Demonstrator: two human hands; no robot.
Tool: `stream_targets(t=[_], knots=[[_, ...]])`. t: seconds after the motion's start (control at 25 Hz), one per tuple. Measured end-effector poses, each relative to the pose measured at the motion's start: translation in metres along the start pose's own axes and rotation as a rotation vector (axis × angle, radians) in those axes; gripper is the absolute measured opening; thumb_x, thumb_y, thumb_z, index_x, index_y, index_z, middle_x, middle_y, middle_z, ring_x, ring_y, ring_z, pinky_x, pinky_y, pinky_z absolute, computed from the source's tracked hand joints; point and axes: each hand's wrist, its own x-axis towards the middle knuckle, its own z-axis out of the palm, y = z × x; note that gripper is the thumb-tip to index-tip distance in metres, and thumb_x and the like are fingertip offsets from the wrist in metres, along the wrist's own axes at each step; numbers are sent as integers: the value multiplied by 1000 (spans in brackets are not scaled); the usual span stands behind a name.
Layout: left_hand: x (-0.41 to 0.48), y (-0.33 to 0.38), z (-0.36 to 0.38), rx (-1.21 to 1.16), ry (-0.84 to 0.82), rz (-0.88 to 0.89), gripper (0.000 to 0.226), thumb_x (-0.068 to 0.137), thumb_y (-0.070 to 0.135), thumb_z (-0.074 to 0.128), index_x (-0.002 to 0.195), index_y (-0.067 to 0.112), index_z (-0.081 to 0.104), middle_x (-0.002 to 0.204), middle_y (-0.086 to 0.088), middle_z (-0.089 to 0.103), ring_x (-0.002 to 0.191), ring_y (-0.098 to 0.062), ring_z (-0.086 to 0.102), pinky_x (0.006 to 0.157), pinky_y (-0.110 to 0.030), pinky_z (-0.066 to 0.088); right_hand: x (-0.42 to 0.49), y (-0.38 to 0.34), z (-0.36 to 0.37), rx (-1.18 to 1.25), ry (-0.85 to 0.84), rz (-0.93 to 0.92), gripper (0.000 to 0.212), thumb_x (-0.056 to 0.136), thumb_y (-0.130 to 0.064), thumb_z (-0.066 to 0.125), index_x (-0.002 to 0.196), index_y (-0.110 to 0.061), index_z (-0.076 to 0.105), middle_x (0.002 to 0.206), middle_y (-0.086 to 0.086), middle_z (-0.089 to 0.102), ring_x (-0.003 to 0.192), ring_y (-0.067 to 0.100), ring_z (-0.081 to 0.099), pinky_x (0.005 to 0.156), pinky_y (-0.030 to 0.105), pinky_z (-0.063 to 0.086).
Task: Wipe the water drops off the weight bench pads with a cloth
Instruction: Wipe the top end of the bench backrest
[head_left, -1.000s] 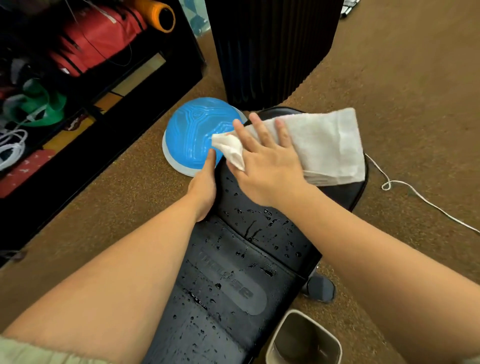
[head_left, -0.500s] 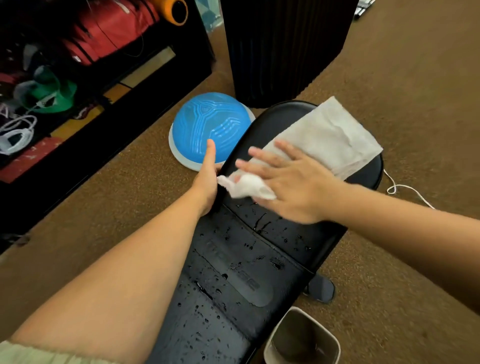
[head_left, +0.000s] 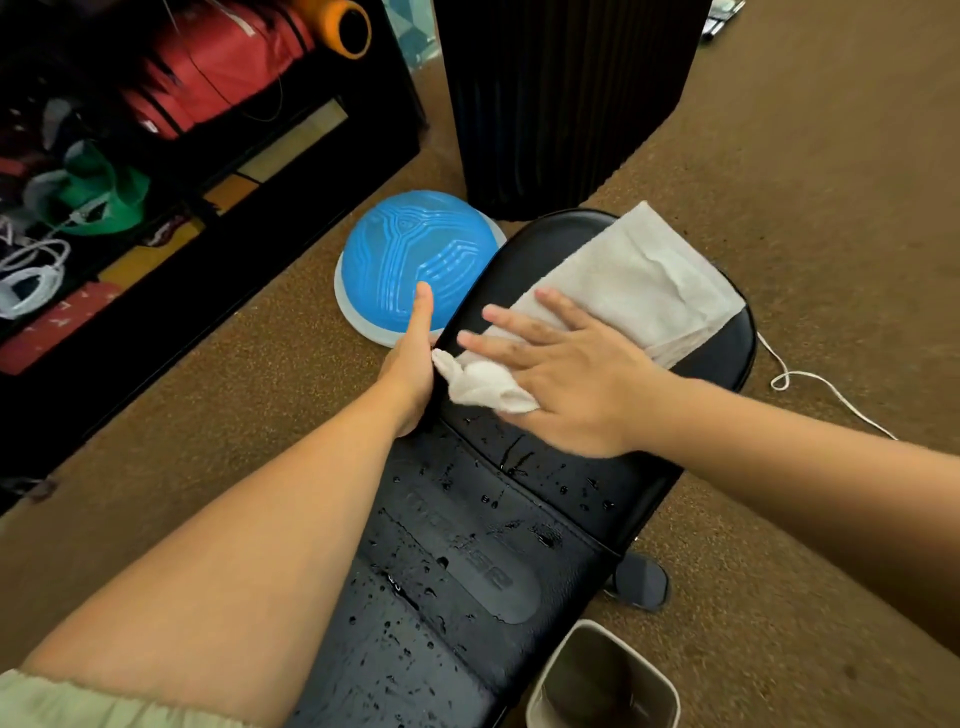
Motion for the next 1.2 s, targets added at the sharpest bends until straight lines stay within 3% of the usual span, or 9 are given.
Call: stream_targets(t=[0.12, 0.24, 0.32, 0.4, 0.52, 0.68, 0.92, 1.08, 1.2], knots=[[17, -7, -5, 28, 39, -4, 125, 43, 116, 36, 133, 37, 70, 142, -1, 66, 135, -28, 57, 120, -52, 34, 7, 12, -7, 21, 64, 180, 67, 100, -57, 3, 161, -37, 23, 170, -16, 3, 157, 12, -9, 124, 51, -12], [-4, 6, 0, -36, -17, 35, 117, 61, 111, 22, 128, 32, 74, 134, -4, 72, 132, -26, 61, 119, -50, 37, 20, -23, 1, 39, 93, 267, 62, 102, -55, 9, 161, -38, 18, 172, -7, 2, 158, 22, -11, 122, 58, -11], [-13, 7, 1, -135, -40, -14, 116, 70, 104, 19, 124, 16, 72, 121, -13, 76, 117, -30, 70, 108, -48, 49, 15, -44, 11, 42, 69, 196, 62, 103, -55, 10, 161, -35, 19, 172, -5, 4, 158, 25, -10, 122, 59, -10], [-14, 7, 3, -97, -26, -20, 116, 73, 102, 12, 102, 9, 75, 99, -16, 78, 96, -33, 76, 92, -44, 56, 1, -41, 13, 46, 41, 79, 65, 102, -55, 7, 160, -33, 24, 171, -6, 7, 158, 23, -8, 123, 59, -8], [-13, 9, 4, -24, -3, -3, 133, 57, 110, 6, 108, 13, 82, 103, -14, 81, 102, -33, 77, 101, -46, 56, -29, -7, 4, -1, -17, -53, 70, 98, -56, 9, 153, -31, 45, 170, -11, 7, 157, 17, -8, 124, 54, -9], [-2, 1, 3, 2, 12, -11, 145, 26, 117, 17, 111, 19, 82, 110, -8, 81, 110, -28, 74, 107, -45, 53, -46, 35, -6, -63, 50, 108, 70, 101, -59, 7, 157, -29, 35, 169, -15, 3, 157, 15, -8, 124, 50, -9], [7, -3, -3, -14, -58, 15, 138, 39, 117, 24, 118, 18, 80, 118, -11, 78, 117, -30, 72, 111, -48, 49, 29, 22, -14, -21, 143, 381, 71, 97, -57, 5, 156, -35, 38, 172, -3, 8, 158, 30, -5, 122, 61, -11], [4, -1, -2, -119, 0, 38, 134, 40, 114, 39, 129, 20, 73, 125, -10, 76, 118, -31, 71, 112, -52, 49, 19, -29, 8, -45, 63, 166, 65, 101, -55, 13, 160, -30, 27, 172, 0, 5, 157, 31, -9, 120, 64, -11], [-2, 1, 0, -11, 3, -11, 136, 42, 114, 21, 113, 15, 81, 109, -15, 80, 104, -34, 77, 104, -53, 55, -18, -16, 5, -34, 13, -30, 65, 99, -56, 15, 157, -34, 37, 171, -6, 10, 158, 24, -5, 123, 60, -8]])
